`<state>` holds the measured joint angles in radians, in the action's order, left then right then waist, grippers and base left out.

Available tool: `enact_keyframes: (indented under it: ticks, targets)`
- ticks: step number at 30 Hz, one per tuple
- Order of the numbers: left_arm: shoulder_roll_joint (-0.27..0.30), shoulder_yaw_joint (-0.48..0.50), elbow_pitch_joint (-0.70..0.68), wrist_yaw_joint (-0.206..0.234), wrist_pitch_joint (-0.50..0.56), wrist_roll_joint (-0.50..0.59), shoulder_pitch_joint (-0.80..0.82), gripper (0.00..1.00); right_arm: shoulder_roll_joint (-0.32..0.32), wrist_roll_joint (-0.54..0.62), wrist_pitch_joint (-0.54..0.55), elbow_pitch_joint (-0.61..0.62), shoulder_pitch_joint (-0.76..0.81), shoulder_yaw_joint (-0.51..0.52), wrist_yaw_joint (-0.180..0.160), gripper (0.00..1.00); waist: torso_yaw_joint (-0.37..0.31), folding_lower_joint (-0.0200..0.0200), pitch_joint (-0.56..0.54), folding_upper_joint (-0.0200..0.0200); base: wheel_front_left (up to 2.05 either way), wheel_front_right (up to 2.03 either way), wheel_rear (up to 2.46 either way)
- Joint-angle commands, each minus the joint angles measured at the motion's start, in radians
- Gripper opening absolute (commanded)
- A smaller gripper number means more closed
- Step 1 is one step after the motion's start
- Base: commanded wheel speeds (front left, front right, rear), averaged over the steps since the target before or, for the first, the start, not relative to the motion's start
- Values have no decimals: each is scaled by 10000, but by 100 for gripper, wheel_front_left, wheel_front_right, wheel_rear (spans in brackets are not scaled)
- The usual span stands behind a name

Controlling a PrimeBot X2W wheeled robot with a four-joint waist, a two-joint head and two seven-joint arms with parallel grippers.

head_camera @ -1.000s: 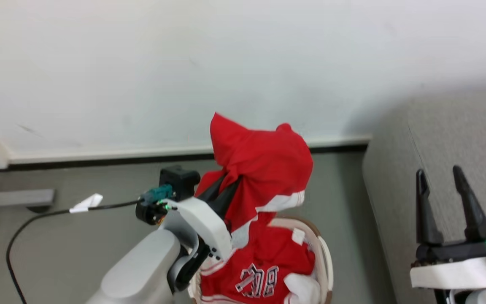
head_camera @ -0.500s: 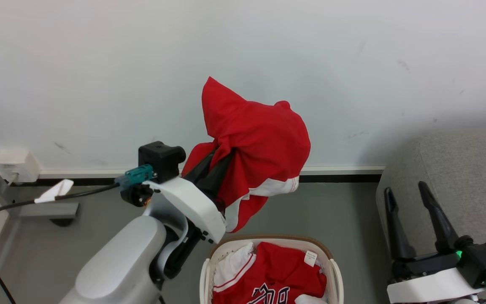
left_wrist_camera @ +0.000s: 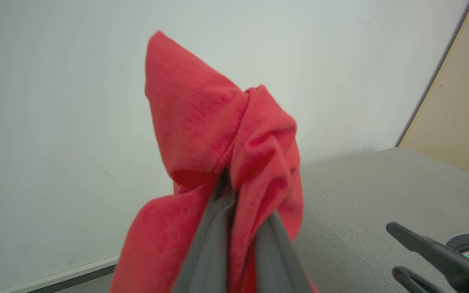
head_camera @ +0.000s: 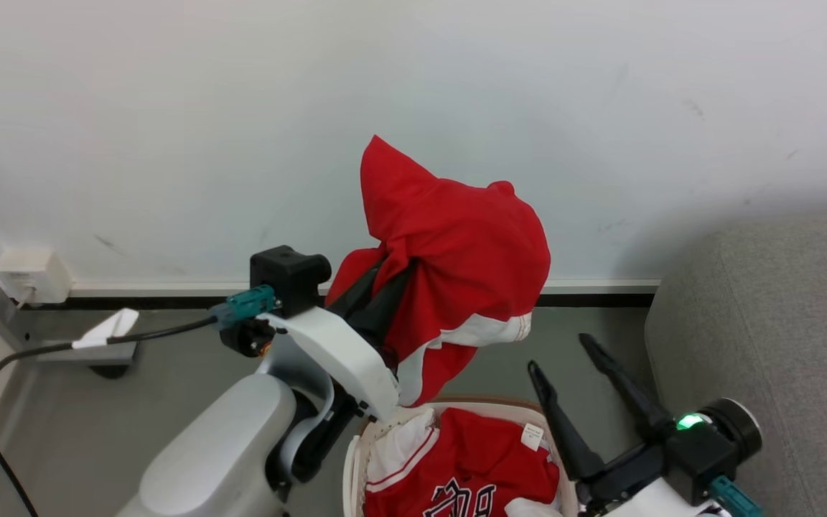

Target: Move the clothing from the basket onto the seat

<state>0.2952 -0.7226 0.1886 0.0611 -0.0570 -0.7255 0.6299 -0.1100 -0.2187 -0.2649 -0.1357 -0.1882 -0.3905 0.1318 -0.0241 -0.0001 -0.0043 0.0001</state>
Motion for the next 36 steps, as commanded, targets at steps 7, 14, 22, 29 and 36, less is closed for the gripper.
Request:
enact_keyframes:
  ticks: [7,14,22,29,36]
  targets:
    - [-396,-266,182,-142,-56,-217,-126,0,-313,791,9,-1066,-1210,-1702,-21,100,366,1,2,-1,0,0,0]
    - [-860,-712,322,-321,-36,-160,-141,0,-109,929,9,-2368,-2016,-2541,-21,100,908,1,-113,-1,0,0,0]
    - [-1285,-1187,448,-488,78,-164,-256,0,290,761,9,-3017,-2435,-2234,-21,100,1672,1,-236,-1,0,0,0]
    - [-1431,-1418,528,-555,148,-249,-369,0,432,713,9,-2926,-2404,-1953,-21,93,2055,1,-307,-1,0,0,0]
    - [-1372,-1351,626,-469,81,-345,-429,0,508,530,9,-2754,-2257,-2046,-21,0,2210,1,-358,-1,0,0,0]
